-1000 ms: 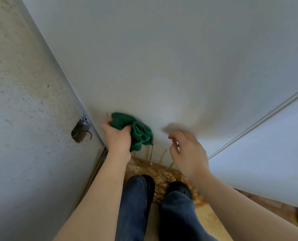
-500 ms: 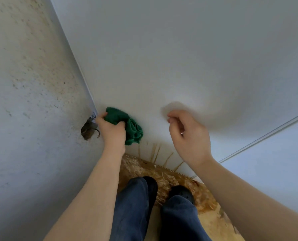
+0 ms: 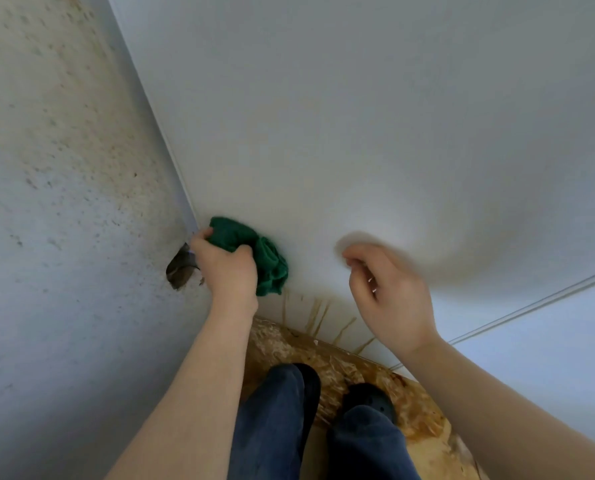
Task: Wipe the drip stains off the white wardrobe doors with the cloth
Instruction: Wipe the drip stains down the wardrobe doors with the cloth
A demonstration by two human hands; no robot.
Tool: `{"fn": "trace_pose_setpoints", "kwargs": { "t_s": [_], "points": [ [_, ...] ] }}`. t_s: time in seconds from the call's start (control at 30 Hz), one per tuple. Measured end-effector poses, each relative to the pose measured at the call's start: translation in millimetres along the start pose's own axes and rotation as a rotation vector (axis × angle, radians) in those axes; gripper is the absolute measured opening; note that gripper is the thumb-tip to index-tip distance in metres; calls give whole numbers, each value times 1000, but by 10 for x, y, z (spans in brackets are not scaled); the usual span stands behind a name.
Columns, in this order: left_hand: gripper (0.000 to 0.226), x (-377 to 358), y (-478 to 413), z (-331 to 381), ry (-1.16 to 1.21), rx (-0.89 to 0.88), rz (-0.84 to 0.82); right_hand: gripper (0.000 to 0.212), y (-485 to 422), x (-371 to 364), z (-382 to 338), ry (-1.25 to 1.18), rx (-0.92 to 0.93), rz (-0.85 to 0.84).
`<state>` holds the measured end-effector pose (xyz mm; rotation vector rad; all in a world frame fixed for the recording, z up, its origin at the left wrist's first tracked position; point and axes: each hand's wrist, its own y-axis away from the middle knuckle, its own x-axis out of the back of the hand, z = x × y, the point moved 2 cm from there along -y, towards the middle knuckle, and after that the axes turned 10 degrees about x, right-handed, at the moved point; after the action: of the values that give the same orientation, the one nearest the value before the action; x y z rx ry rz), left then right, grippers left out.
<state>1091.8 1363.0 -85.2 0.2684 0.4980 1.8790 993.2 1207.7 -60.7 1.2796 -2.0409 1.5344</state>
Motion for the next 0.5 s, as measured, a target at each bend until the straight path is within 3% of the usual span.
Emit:
{"fn": "trace_pose_setpoints", "kwargs": {
  "t_s": [0.13, 0.2, 0.3, 0.37, 0.5],
  "points": [
    [46, 107, -48, 389, -2, -214, 11, 31, -12, 2, -26, -40, -28, -5],
    [47, 148, -216, 344, -23, -156, 42, 31, -11, 1, -20, -22, -12, -26],
    [50, 185, -353, -26, -118, 99, 118, 32, 12, -9, -9, -14, -15, -34],
    [48, 137, -295, -251, -106, 212, 83, 32, 20, -6, -3, -8, 2, -33],
    [44, -20, -59, -153, -21, 70, 20, 31, 37, -17, 0, 21, 12, -44]
  ]
}}
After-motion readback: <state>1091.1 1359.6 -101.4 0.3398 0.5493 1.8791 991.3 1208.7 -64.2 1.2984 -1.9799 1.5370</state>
